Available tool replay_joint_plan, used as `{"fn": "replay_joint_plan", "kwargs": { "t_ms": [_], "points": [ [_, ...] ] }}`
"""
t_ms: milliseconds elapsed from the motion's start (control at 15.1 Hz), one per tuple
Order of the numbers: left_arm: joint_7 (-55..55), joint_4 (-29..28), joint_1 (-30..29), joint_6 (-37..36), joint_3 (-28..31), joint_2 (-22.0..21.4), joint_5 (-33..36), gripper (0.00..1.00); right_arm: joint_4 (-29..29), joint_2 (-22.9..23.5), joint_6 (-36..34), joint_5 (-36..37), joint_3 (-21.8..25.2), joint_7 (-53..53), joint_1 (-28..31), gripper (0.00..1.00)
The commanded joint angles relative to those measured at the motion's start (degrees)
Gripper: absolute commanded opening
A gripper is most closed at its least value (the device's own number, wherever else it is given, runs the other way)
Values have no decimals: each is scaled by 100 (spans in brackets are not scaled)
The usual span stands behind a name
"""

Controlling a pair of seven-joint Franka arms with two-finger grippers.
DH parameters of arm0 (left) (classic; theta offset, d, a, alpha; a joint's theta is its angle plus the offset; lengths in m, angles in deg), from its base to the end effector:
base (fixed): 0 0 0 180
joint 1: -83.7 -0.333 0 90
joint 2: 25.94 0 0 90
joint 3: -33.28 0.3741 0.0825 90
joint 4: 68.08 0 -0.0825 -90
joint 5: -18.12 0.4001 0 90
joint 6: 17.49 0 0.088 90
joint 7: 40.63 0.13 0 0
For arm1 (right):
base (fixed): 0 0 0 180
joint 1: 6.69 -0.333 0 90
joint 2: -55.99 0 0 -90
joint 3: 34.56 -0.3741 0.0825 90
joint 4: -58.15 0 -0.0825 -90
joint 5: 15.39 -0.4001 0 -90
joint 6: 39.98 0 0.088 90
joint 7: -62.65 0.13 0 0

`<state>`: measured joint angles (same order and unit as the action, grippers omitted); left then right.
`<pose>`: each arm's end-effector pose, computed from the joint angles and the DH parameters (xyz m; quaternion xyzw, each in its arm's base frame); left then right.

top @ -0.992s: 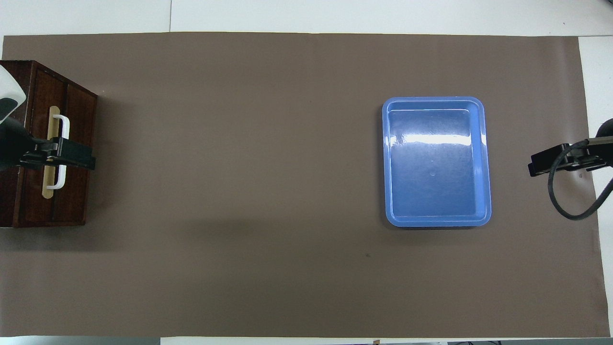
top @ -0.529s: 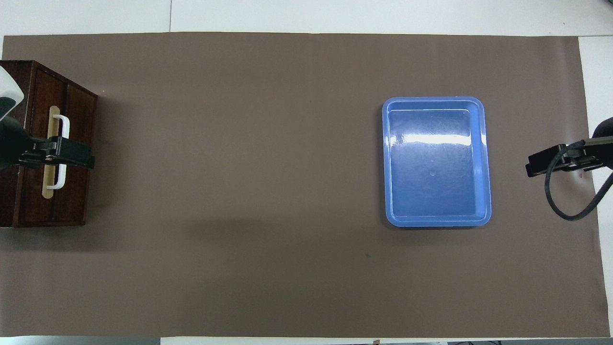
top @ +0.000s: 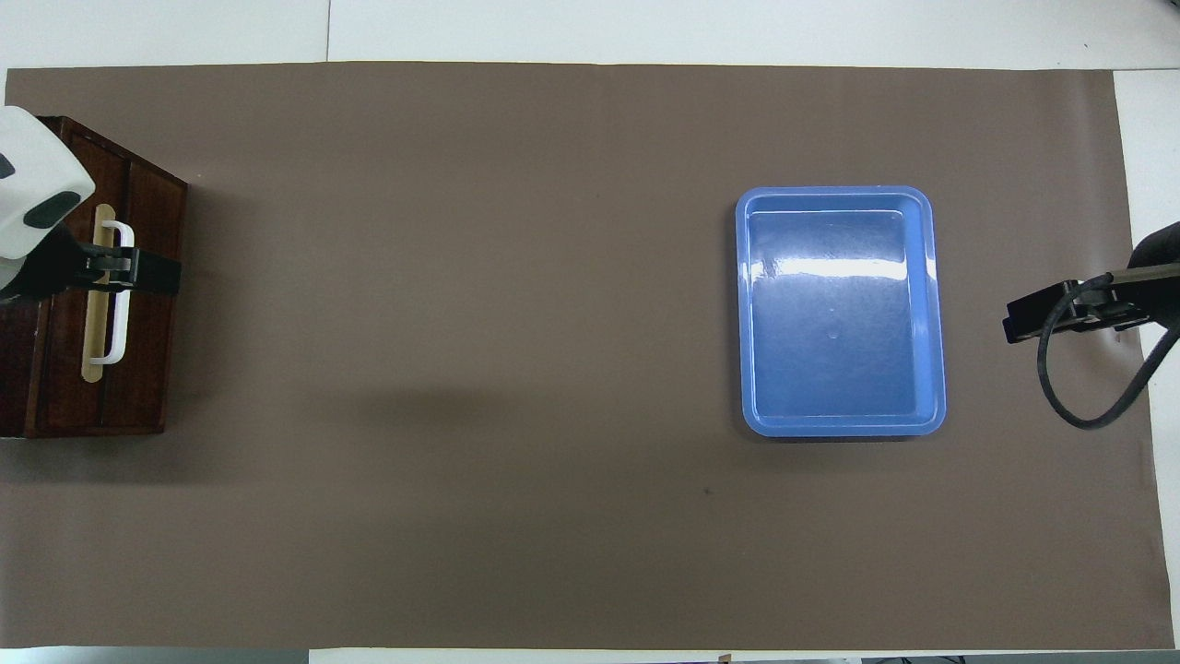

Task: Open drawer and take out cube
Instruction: 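Grasp the white drawer handle with the left gripper and pull it open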

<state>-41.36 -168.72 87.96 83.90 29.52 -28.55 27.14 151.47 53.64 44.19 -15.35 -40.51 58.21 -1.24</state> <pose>0.5655 -0.0631 0.6130 -0.9935 0.0766 -0.0351 0.0765 0.5406 0.0059 0.6463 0.9973 0.0428 -0.0595 0.0004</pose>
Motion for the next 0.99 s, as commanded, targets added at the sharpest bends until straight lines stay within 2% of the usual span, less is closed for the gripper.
{"fn": "replay_joint_plan", "kwargs": {
  "t_ms": [0, 132, 397, 728, 926],
  "points": [
    [-15, -753, 205, 914, 50, 6, 765, 100, 117, -90, 91, -109, -12, -110, 36, 100],
    [-172, -1045, 277, 1434, 50, 251, 1424, 100, 125, -82, 265, -109, -12, -101, 36, 100],
    [-445, -1063, 339, 1813, 50, 735, 2242, 100, 108, -73, 241, -127, -12, -145, 70, 100],
    [-428, -1519, -345, 2945, 50, 903, 2350, 100, 126, -82, 267, -127, 6, -145, 106, 100],
    [-445, -1766, -505, 3185, 50, 903, 2350, 100, 134, -90, 258, -109, 24, -136, 124, 100]
  ]
}}
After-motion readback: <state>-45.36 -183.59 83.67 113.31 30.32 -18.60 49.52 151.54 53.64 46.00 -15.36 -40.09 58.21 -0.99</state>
